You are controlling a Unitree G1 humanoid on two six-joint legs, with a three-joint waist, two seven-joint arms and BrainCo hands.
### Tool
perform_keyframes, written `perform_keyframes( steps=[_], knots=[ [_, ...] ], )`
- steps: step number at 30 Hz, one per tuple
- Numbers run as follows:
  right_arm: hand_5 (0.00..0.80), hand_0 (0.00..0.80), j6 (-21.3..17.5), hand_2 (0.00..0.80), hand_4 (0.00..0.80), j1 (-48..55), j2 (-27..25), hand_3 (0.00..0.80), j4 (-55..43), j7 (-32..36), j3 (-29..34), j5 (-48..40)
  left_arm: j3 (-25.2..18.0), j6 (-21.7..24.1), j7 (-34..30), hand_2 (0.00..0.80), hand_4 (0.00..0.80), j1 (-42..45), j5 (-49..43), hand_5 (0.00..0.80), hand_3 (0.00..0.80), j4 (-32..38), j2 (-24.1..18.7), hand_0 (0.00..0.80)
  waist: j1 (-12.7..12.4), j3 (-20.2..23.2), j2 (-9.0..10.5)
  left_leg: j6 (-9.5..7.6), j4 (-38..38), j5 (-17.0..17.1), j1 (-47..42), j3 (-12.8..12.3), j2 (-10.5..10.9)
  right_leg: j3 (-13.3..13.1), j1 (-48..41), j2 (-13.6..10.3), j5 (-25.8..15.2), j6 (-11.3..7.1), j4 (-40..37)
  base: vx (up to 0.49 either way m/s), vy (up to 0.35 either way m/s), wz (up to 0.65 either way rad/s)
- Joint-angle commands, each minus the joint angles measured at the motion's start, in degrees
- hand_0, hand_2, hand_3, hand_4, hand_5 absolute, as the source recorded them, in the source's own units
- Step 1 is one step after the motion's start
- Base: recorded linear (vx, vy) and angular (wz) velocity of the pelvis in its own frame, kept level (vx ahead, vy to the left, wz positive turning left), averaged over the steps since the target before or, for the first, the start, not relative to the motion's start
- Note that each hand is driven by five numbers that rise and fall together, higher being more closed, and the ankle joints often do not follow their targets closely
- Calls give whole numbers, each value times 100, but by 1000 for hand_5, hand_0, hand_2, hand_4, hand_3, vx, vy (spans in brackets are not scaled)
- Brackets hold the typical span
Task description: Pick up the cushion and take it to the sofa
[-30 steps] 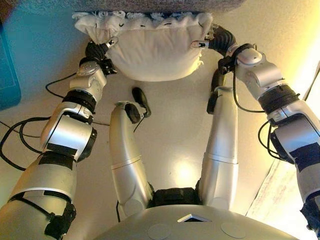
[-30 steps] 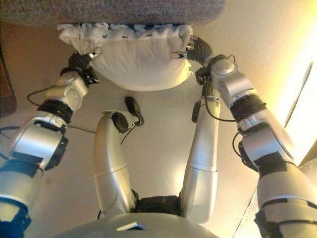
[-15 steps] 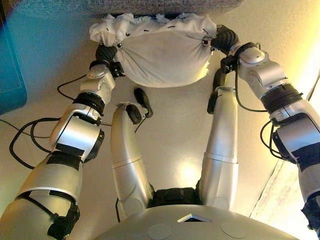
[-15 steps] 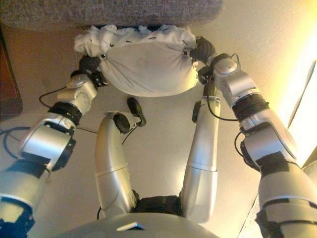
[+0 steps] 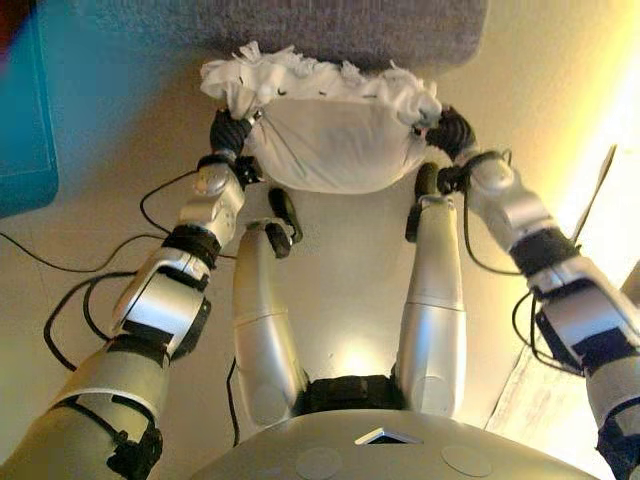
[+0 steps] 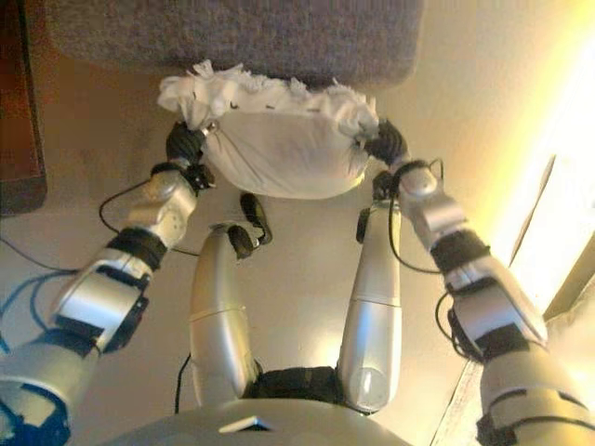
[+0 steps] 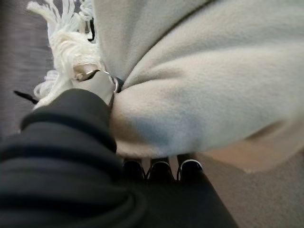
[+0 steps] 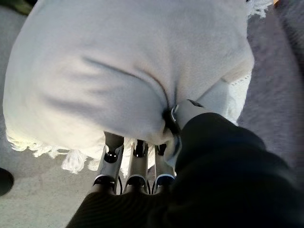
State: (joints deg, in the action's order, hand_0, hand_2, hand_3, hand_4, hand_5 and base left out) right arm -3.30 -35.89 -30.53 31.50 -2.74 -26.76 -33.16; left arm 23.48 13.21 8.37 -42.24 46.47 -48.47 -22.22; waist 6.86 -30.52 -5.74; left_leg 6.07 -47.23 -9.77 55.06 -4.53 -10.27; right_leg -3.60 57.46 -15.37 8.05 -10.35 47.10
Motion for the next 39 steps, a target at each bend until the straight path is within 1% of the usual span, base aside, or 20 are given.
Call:
perform_keyframes(
  steps=[1, 2, 4, 5, 7, 8, 11, 15, 16, 19, 20, 22, 24, 27, 29, 31, 32, 34, 36, 39],
  knots=[
    [800, 800, -891, 800, 800, 235, 677, 800, -1295, 89, 196, 224, -185, 773, -473, 800, 800, -173, -658, 800, 800, 1512, 266, 800, -39, 77, 185, 17, 1073, 452, -830, -277, 116, 252, -1112, -16, -588, 211, -1093, 72, -130, 8],
    [800, 800, -982, 800, 800, 434, 692, 800, -1411, 129, 295, 246, -237, 776, -479, 800, 800, -8, -751, 800, 800, 1731, 242, 800, -67, 111, 233, -12, 1184, 454, -989, -277, 162, 331, -1287, -34, -603, 205, -1212, 102, -129, 6],
    [800, 800, -1126, 800, 800, 953, 658, 800, -1688, 356, 558, 132, -308, 619, -464, 800, 800, 393, -857, 800, 800, 2284, 178, 800, -135, 268, 331, -80, 1498, 484, -1391, -257, 301, 506, -1740, -94, -666, 199, -1556, 87, -115, 7],
    [800, 800, -1169, 800, 800, 1163, 632, 800, -1814, 527, 699, -23, -352, 543, -449, 800, 800, 554, -941, 800, 800, 2497, 154, 800, -161, 341, 372, -158, 1726, 680, -1522, -273, 371, 600, -1893, -139, -863, 226, -1808, 39, -105, 9],
    [800, 800, -1195, 800, 800, 1378, 599, 800, -1990, 745, 913, -212, -380, 430, -451, 800, 800, 763, -1052, 800, 800, 2731, 152, 800, -214, 477, 430, -197, 2003, 717, -1828, -251, 458, 737, -2226, -176, -913, 218, -2113, 33, -98, 10],
    [800, 800, -1221, 800, 800, 1411, 596, 800, -2047, 801, 993, -207, -379, 410, -418, 800, 800, 806, -1136, 800, 800, 2774, 156, 800, -229, 519, 447, -207, 2108, 735, -1932, -254, 485, 783, -2340, -182, -940, 215, -2229, 28, -88, 10],
    [800, 800, -1064, 800, 800, 1437, 551, 800, -2293, 835, 1111, -205, -397, 282, -414, 800, 800, 937, -1152, 800, 800, 2893, 111, 800, -287, 709, 490, -238, 2540, 830, -2356, -219, 549, 881, -2769, -156, -1021, 182, -2635, 27, -68, 0],
    [800, 800, -675, 800, 800, 1633, 582, 800, -2527, 958, 1218, -438, -487, 78, -403, 800, 800, 1282, -1036, 800, 800, 3042, 3, 800, -383, 1118, 565, -262, 3153, 938, -3075, -130, 640, 948, -3457, -107, -1100, 119, -3174, 96, -65, -12],
    [800, 800, -706, 800, 800, 1689, 598, 800, -2533, 1006, 1237, -415, -515, 104, -421, 800, 800, 1360, -984, 800, 800, 3032, 1, 800, -394, 1207, 578, -268, 3262, 976, -3192, -127, 655, 973, -3572, -109, -1137, 105, -3283, 196, -53, -12],
    [800, 800, -977, 800, 800, 1982, 704, 800, -2567, 1002, 1282, -374, -655, 98, -423, 800, 800, 1774, -1014, 800, 800, 3102, 98, 800, -482, 1668, 626, -267, 3750, 998, -3912, -156, 696, 1166, -4328, -113, -1227, 28, -3872, 251, -44, -10],
    [800, 800, -1009, 800, 800, 2060, 755, 800, -2559, 972, 1305, -397, -703, 125, -451, 800, 800, 1902, -1004, 800, 800, 3121, 128, 800, -512, 1783, 627, -263, 3851, 976, -4117, -163, 697, 1216, -4552, -95, -1226, 19, -4002, 263, -49, -8],
    [800, 800, -982, 800, 800, 2178, 888, 800, -2431, 676, 1309, -119, -806, 86, -530, 800, 800, 2112, -991, 800, 800, 3142, 192, 800, -574, 2068, 635, -268, 4084, 993, -4456, -195, 689, 1281, -4897, -50, -1243, 14, -4223, 257, -41, 2],
    [800, 800, -931, 800, 800, 2284, 974, 800, -2352, 593, 1286, -114, -898, -29, -606, 800, 800, 2314, -955, 800, 800, 3233, 258, 800, -617, 2269, 648, -276, 4225, 983, -4758, -229, 659, 1314, -5186, -9, -1215, 18, -4309, 265, -38, 6],
    [800, 800, -863, 800, 800, 2723, 1089, 800, -2526, 681, 1303, -110, -1000, -238, -797, 800, 800, 2752, -1102, 800, 800, 3498, 268, 800, -653, 2526, 669, -293, 4332, 958, -5082, -320, 594, 1326, -5460, 43, -1087, 33, -4246, 206, -37, -7],
    [800, 800, -717, 800, 800, 2921, 1065, 800, -2617, 720, 1341, -196, -1008, -383, -871, 800, 800, 2914, -1092, 800, 800, 3596, 238, 800, -635, 2630, 689, -274, 4315, 926, -5271, -506, 527, 1395, -5664, 38, -1001, 35, -4207, 159, -21, 4],
    [800, 800, -675, 800, 800, 3031, 1024, 800, -2636, 740, 1375, -221, -1002, -489, -961, 800, 800, 2925, -1066, 800, 800, 3584, 240, 800, -601, 2676, 708, -267, 4289, 904, -5375, -694, 499, 1491, -5828, 18, -969, 35, -4197, 104, -10, 10],
    [800, 800, -676, 800, 800, 3081, 1018, 800, -2639, 701, 1377, -184, -966, -575, -1007, 800, 800, 2884, -1093, 800, 800, 3559, 242, 800, -570, 2704, 716, -268, 4330, 911, -5461, -836, 489, 1574, -5912, 5, -976, 25, -4193, 83, 5, 7],
    [800, 800, -643, 800, 800, 3093, 1015, 800, -2650, 687, 1347, -238, -903, -618, -990, 800, 800, 2841, -1148, 800, 800, 3506, 249, 800, -555, 2724, 719, -295, 4424, 901, -5599, -785, 526, 1578, -5976, 21, -963, 3, -4196, 76, 39, 14],
    [800, 800, -540, 800, 800, 3098, 1038, 800, -2646, 698, 1347, -388, -906, -666, -957, 800, 800, 2864, -1087, 800, 800, 3505, 241, 800, -553, 2764, 707, -333, 4524, 870, -5727, -717, 577, 1520, -6018, 45, -930, -14, -4182, 62, 77, 15],
    [800, 800, -377, 800, 800, 3163, 1072, 800, -2682, 723, 1407, -435, -1009, -747, -1010, 800, 800, 2968, -1072, 800, 800, 3577, 222, 800, -564, 2786, 689, -379, 4587, 848, -5795, -703, 659, 1493, -6024, -32, -1039, -27, -4139, 25, 96, 5]
  ],
)
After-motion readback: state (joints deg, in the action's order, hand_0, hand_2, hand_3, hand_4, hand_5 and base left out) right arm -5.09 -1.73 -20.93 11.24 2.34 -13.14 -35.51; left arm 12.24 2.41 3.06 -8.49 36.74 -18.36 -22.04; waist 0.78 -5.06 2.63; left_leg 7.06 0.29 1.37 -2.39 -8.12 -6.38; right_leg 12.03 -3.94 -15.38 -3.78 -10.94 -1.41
